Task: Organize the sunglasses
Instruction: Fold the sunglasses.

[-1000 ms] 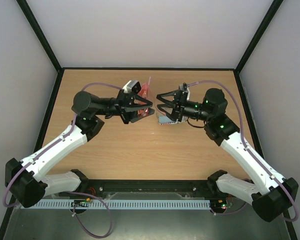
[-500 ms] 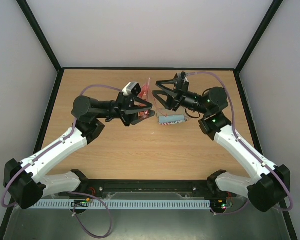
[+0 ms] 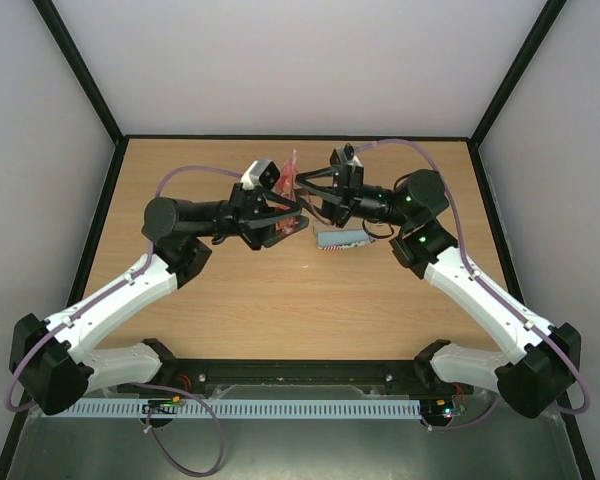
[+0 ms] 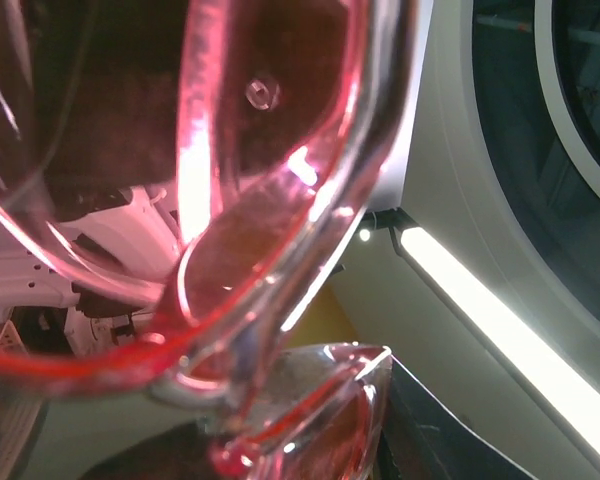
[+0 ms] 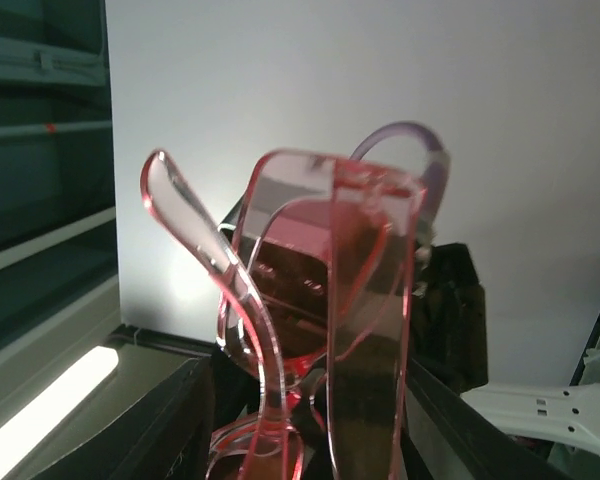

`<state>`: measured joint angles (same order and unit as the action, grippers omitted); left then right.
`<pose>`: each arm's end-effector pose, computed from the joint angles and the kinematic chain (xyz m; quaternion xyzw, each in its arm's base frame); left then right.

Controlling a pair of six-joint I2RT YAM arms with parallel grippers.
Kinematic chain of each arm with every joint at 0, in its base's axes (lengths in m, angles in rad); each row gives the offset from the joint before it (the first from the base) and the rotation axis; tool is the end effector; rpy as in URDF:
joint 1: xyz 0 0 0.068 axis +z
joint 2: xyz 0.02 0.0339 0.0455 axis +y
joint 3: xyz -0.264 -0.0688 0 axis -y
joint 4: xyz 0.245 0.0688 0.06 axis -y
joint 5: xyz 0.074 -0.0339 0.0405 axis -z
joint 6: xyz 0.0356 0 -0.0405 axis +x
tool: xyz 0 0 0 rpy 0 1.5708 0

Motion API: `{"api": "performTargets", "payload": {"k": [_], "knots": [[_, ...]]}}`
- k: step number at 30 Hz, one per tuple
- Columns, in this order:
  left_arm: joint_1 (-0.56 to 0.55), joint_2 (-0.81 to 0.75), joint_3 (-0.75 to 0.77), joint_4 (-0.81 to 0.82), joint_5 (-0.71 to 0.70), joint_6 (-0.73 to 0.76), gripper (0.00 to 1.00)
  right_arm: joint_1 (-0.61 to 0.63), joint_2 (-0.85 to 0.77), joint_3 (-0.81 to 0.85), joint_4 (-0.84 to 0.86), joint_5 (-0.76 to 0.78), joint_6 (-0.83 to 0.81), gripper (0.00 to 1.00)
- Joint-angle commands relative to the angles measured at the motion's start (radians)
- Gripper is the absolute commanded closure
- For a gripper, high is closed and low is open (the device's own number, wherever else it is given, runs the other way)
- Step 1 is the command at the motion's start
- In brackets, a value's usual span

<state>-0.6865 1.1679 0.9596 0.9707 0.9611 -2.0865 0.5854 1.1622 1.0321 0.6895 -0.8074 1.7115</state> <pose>0.1647 -0.1727 0.4296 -0.1004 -0.5405 0.8348 0.0293 0.1937 0.1592 0.4358 -0.0528 0.5601 0.8118 0.1562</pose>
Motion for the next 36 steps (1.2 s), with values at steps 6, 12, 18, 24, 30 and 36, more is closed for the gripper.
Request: {"api": "performTargets", "payload": {"k": [6,12,18,24,30,36], "knots": [[-0.004,0.009,-0.024,0.111,-0.005,-0.219,0.68,0.068,0.016,0.071,0.023,-0.029,-0.034,0.6],[-0.004,0.01,-0.03,0.117,-0.01,-0.222,0.68,0.073,0.003,0.041,0.016,-0.03,-0.034,0.73],[-0.004,0.012,-0.036,0.11,-0.001,-0.217,0.62,0.073,0.002,0.019,0.056,-0.017,-0.008,0.91],[0.006,-0.003,-0.02,-0.004,0.035,-0.143,0.25,0.073,0.007,0.016,0.082,0.001,0.009,0.99],[0.088,-0.066,0.037,-0.402,0.128,0.099,0.14,0.052,-0.013,0.034,-0.049,0.011,-0.065,0.99],[0.295,-0.143,0.124,-0.916,0.231,0.393,0.19,-0.031,-0.069,0.072,-0.312,-0.045,-0.182,0.99]]}}
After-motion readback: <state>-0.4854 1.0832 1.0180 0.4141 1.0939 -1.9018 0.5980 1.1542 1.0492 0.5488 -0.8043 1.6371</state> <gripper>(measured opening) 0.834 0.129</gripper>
